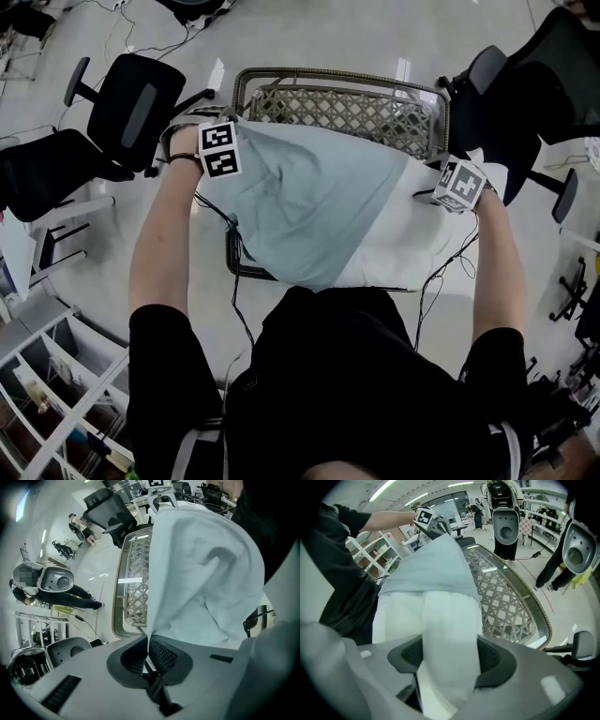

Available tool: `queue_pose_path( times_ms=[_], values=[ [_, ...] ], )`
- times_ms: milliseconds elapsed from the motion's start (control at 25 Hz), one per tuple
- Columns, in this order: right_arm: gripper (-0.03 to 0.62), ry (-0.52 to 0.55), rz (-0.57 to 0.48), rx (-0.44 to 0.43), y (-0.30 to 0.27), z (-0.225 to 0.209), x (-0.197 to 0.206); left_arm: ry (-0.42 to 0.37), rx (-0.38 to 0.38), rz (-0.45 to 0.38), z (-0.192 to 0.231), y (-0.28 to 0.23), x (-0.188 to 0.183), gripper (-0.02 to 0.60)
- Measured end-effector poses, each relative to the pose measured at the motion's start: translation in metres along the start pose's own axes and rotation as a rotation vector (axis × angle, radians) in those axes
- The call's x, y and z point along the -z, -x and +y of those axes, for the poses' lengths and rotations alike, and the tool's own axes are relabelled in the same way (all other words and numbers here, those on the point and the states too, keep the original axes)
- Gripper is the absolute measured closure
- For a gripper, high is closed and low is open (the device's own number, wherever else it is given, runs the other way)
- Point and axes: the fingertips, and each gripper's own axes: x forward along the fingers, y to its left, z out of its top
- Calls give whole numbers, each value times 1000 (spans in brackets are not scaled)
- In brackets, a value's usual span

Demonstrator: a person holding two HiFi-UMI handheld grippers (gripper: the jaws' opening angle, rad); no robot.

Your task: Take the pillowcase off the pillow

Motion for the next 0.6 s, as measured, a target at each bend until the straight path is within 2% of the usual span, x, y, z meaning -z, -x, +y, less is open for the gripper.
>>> queue_pose_path(
  times_ms=[240, 480, 600],
  values=[
    [278, -38, 12, 103, 6, -6, 7, 112, -29, 61, -42, 40, 62, 575],
    [276, -70, 10, 115, 4, -3, 28, 253, -5, 139, -105, 59, 130, 575],
    [269, -74, 3, 142, 3, -3, 33, 299, -39, 175, -123, 78, 153, 575]
  ],
)
